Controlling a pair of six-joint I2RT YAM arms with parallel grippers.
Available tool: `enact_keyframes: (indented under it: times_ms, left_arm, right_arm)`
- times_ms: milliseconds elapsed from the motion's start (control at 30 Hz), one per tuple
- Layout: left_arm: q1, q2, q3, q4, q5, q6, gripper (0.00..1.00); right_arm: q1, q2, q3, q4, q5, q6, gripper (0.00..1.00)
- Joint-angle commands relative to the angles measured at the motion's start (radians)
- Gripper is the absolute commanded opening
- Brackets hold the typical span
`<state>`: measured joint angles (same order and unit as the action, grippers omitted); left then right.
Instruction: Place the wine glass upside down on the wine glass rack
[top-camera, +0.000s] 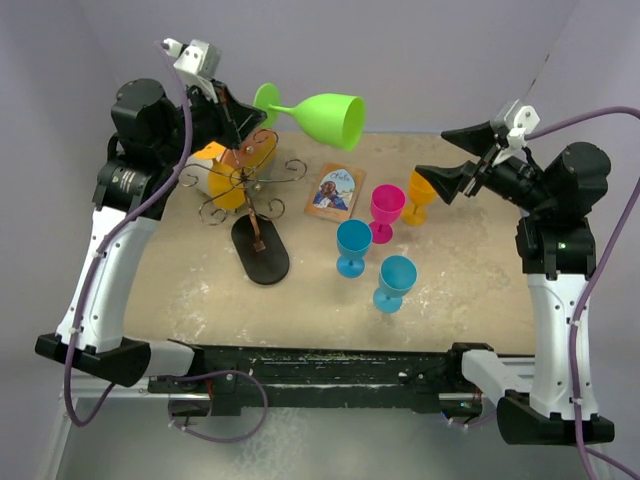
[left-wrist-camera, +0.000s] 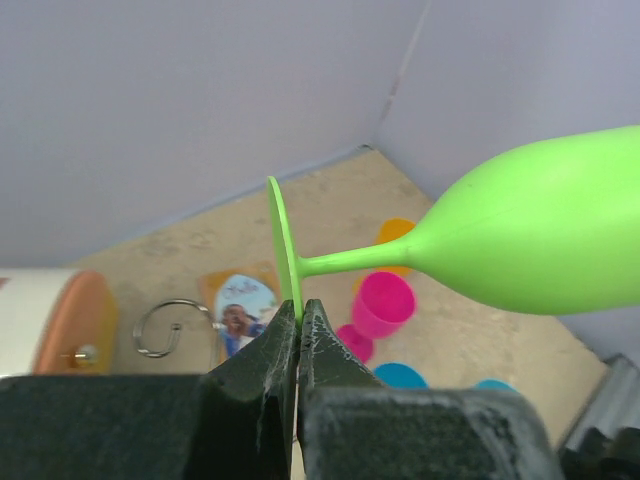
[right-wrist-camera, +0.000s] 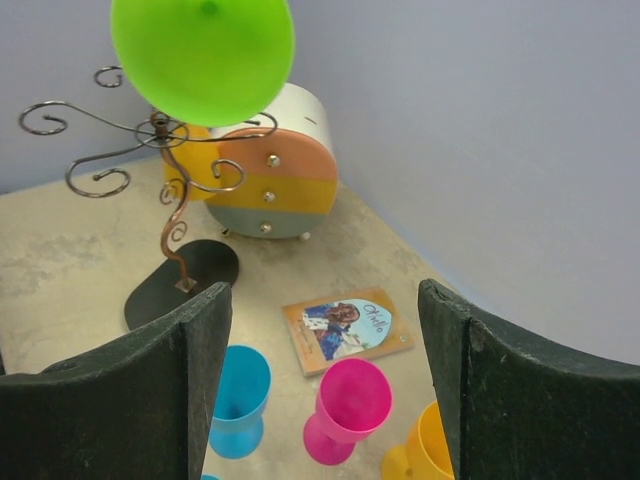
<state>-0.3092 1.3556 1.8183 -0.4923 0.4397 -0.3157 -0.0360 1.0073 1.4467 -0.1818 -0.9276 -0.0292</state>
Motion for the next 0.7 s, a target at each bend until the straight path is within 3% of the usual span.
enact_keyframes:
  times_ms: [0, 267, 667]
  left_arm:
    - [0.008, -0.059, 0.035, 0.018, -0.232, 0.234, 0.0]
    - [0.009, -0.073, 0.086, 0.023, -0.494, 0.46, 0.0]
    - [0.009, 0.01, 0.162, 0.131, -0.742, 0.758, 0.0]
  right_arm:
    - [-0.005, 0.002, 0.023, -0.048, 0.091, -0.084, 0.79]
    - [-0.005, 0.049, -0.056, -0.082, 0.208, -0.198, 0.84]
    - [-0.006, -0.002, -0.222, -0.051, 0.151, -0.246, 0.86]
